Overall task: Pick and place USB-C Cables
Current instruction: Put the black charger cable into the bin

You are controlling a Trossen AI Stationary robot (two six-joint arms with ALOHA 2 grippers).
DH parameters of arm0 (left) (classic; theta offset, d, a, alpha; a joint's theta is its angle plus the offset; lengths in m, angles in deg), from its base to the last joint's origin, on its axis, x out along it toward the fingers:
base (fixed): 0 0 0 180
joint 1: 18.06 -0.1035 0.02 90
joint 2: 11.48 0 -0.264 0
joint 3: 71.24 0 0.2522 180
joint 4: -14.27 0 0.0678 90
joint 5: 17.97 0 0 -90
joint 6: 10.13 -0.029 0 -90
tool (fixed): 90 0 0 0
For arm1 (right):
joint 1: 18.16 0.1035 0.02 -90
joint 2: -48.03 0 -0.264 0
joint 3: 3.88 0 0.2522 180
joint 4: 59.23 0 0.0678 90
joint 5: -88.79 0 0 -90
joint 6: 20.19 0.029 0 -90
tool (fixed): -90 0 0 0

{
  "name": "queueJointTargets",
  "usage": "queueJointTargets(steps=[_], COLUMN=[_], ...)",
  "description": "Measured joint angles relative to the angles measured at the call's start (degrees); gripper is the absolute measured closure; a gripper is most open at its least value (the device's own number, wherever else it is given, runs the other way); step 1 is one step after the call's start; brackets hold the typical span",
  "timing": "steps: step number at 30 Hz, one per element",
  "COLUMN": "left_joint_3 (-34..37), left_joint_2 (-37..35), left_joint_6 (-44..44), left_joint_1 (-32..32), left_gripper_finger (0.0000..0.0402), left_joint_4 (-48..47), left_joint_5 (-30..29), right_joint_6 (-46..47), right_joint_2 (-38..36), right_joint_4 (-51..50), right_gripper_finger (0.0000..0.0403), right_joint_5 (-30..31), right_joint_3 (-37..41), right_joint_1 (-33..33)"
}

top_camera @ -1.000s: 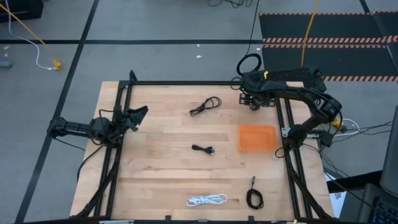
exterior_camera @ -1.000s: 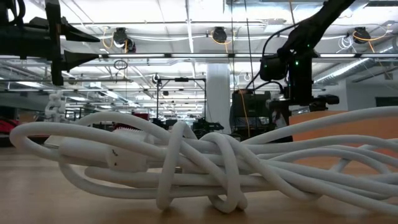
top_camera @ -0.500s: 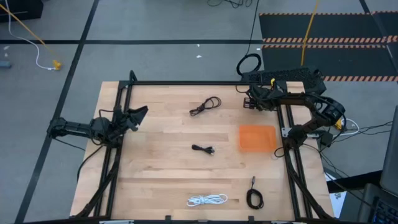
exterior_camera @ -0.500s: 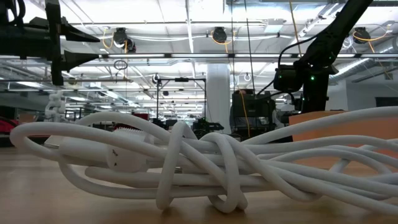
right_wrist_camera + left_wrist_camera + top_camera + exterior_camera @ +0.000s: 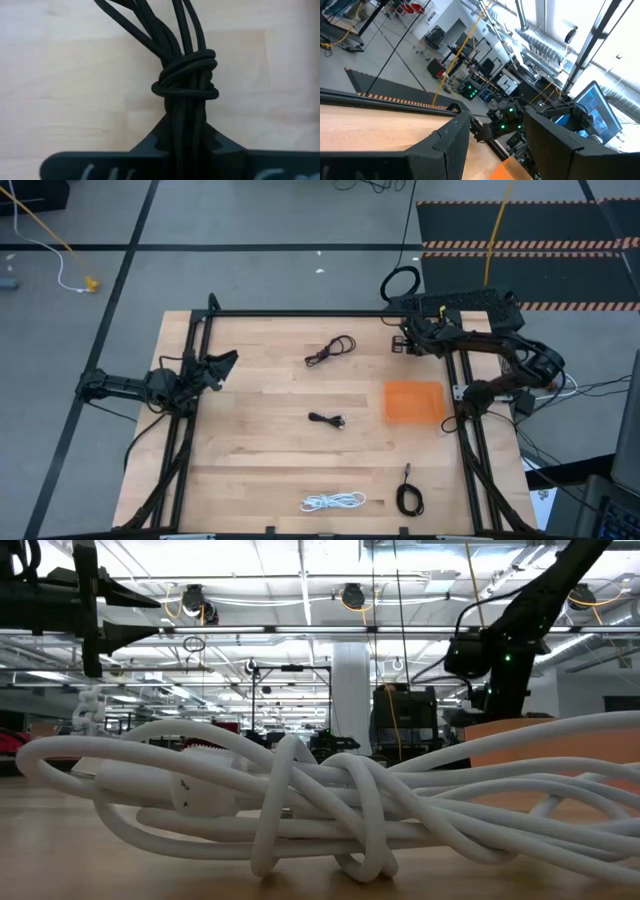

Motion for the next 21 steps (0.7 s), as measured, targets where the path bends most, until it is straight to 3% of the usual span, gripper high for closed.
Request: queueJointTargets(steps=[4, 11, 21], left_joint_3=[0.0, 0.0, 0.0], left_joint_2=[0.0, 0.0, 0.0], left_joint_6=[-0.5, -14.1, -15.1], left_joint_1=[0.0, 0.0, 0.0], left_gripper_finger=[0.0211, 0.0211, 0.0211], left_joint_4=[0.0, -1.5, -1.3], left_joint_5=[0.0, -0.5, -0.5], right_joint_6=[-3.3, -9.6, -14.3], right_joint_2=[-3.2, -9.4, -17.3], right_joint_4=[3.5, 12.4, 10.4], right_gripper_finger=[0.0388, 0.039, 0.039], right_joint_5=[-2.3, -10.2, -30.8], right_joint_3=[0.0, -0.1, -0.1], right_joint_1=[1.2, 5.0, 14.3])
